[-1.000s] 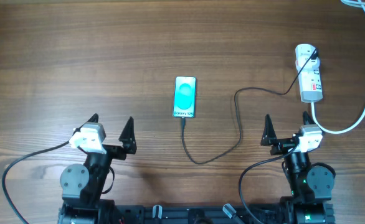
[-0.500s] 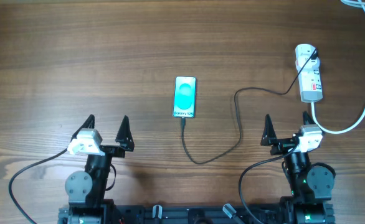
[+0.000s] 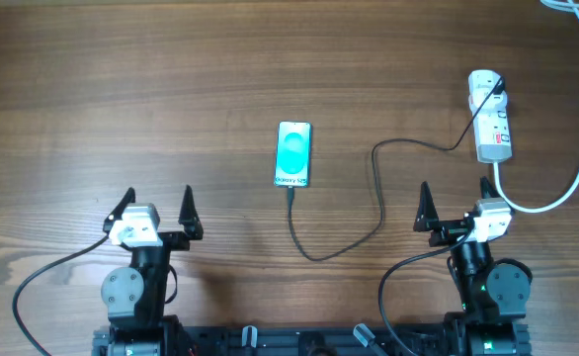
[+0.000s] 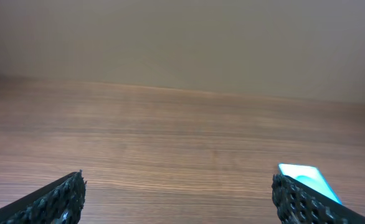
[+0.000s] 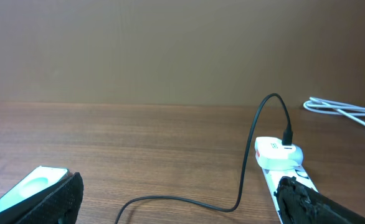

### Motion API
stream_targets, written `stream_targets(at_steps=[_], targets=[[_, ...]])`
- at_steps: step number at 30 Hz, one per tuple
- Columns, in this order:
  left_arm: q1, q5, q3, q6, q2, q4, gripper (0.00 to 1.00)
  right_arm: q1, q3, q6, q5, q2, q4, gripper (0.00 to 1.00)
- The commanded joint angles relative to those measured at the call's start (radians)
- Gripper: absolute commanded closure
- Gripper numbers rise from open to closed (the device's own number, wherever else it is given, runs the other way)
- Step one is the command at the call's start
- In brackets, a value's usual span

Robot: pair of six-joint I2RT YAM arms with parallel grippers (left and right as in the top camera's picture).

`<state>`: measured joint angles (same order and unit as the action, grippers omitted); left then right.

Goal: Plug charger to phone and switch on socket

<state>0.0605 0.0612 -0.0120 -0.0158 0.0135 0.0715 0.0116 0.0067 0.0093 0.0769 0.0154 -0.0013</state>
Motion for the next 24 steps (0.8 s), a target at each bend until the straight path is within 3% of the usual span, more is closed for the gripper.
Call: stream_targets(at_steps=[1,24], targets=[[0.017,-0.053,0.006,0.038,-0.011,0.007,0.00,0.004,-0.002,-0.010,-0.017,-0.011,0.002,0.00],[-0.026,-0.043,0.006,0.084,-0.011,0.007,0.00,0.004,-0.002,-0.010,-0.017,-0.011,0.002,0.00]])
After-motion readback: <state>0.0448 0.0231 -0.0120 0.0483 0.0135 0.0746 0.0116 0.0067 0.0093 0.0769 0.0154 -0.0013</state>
